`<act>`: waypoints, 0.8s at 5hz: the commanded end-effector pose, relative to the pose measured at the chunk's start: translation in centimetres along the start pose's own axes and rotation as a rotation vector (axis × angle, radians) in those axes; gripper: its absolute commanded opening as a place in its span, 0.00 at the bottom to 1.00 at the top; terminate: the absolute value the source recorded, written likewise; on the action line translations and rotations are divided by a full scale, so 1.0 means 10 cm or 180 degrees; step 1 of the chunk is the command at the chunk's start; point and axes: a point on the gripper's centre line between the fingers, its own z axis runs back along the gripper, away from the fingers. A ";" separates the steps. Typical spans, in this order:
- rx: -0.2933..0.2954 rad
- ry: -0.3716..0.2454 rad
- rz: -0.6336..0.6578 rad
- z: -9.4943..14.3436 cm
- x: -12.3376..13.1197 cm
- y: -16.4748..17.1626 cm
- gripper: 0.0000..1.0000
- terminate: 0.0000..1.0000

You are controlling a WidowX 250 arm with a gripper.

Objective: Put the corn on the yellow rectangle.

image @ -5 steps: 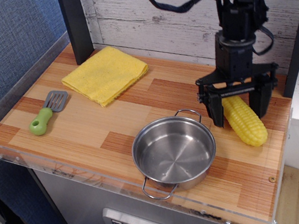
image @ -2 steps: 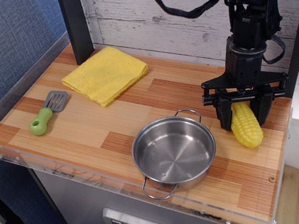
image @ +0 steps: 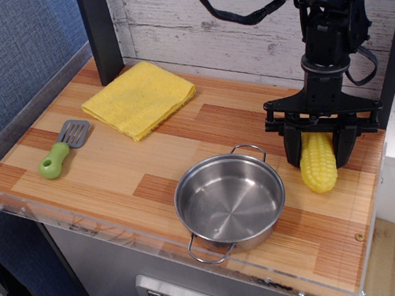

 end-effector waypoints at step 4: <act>-0.0225 -0.0740 -0.1297 1.30 0.25 0.36 0.00 0.00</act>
